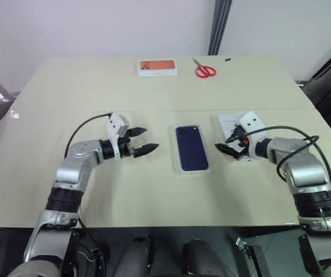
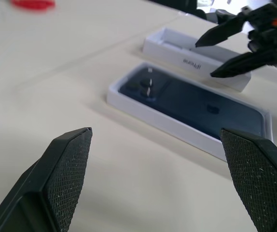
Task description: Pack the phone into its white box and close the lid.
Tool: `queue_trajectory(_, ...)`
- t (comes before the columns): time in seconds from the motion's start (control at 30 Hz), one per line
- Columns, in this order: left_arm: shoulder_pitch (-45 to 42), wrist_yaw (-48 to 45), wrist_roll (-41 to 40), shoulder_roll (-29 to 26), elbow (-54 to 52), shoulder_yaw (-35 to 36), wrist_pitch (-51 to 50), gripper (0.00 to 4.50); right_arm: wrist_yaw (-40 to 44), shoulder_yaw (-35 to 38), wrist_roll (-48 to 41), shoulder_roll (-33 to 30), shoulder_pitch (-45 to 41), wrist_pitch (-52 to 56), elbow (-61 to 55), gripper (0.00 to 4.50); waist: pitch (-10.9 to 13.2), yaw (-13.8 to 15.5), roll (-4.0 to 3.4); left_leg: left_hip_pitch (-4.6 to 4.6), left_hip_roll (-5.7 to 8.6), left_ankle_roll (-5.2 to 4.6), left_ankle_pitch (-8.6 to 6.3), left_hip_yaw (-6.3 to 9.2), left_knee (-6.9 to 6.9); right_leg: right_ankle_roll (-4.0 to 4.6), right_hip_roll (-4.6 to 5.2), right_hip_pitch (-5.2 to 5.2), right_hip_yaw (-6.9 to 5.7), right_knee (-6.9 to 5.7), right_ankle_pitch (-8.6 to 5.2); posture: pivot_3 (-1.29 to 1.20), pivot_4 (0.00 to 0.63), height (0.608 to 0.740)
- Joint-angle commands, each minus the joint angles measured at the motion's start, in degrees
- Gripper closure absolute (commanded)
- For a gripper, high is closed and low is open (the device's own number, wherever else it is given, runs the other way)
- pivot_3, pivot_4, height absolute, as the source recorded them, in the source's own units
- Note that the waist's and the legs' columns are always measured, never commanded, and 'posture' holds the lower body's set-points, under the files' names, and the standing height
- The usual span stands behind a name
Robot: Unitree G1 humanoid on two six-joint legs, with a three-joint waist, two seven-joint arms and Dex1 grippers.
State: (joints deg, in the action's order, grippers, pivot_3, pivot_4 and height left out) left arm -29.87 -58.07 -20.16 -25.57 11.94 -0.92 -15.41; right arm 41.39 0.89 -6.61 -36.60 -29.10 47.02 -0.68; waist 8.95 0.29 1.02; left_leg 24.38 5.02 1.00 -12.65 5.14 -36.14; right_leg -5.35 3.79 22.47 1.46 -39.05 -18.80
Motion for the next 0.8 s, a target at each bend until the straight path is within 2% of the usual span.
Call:
queue_trajectory(0.03,1.47,-3.2,2.38,-1.83,-0.9,0.32,11.02,0.07,-2.53,1.61,-1.7,-0.14,-1.82,8.18,-3.76,0.0,0.0,0.0,0.0,0.01,0.0,0.0,0.0,0.0,0.0,0.0,0.0,0.01,0.0,0.0,0.0,0.0,0.15,0.734)
queue_trajectory(0.23,3.4,-8.78,0.44,-3.41,0.39,1.05,16.14,0.07,-6.0,0.54,-4.38,0.29,-5.81,25.01,-8.44,0.0,0.02,-0.08,-0.05,0.04,0.0,-0.25,-0.15,-0.01,0.01,0.0,0.01,0.06,0.01,-0.01,0.0,0.0,0.15,0.734)
queue_trajectory(0.3,3.76,-9.9,0.56,-3.6,0.87,1.07,17.77,0.07,-7.26,2.1,-5.59,1.1,-9.44,30.92,-6.97,0.0,0.03,-0.27,-0.06,0.04,-0.01,-0.27,-0.15,0.0,0.01,0.0,0.01,0.07,0.01,-0.02,0.0,0.0,0.15,0.734)
queue_trajectory(0.37,3.85,-9.91,0.69,-3.39,1.15,1.06,18.38,0.07,-8.05,0.56,-5.27,-0.16,-11.94,32.63,-5.96,0.0,0.04,-0.7,-0.09,0.04,-0.01,-0.28,-0.16,0.0,0.03,0.01,0.01,0.1,0.01,-0.03,0.0,0.0,0.15,0.734)
queue_trajectory(0.5,4.0,-8.6,0.86,-2.23,1.16,0.82,18.96,0.07,-10.89,-0.19,-5.86,1.96,-15.39,41.17,-3.98,0.0,0.04,-0.9,-0.09,0.05,0.0,-0.32,-0.19,0.01,0.04,0.01,0.01,0.08,-0.01,-0.02,0.0,0.0,0.15,0.734)
queue_trajectory(0.6,4.8,-7.6,1.21,-1.46,0.23,0.44,19.04,0.07,-13.24,0.81,-5.85,4.11,-16.81,44.94,-2.37,0.0,0.04,-1.06,-0.09,0.07,0.0,-0.36,-0.2,0.0,0.04,0.01,0.01,0.11,0.0,-0.03,0.0,0.0,0.15,0.734)
queue_trajectory(0.8,8.0,-6.42,0.8,-1.66,-2.43,0.95,19.27,0.07,-18.5,0.31,-4.65,7.23,-18.15,45.15,-0.3,0.0,0.04,-1.28,-0.11,0.08,0.0,-0.36,-0.2,-0.04,0.09,0.01,0.01,0.21,0.04,-0.11,0.0,0.0,0.15,0.734)
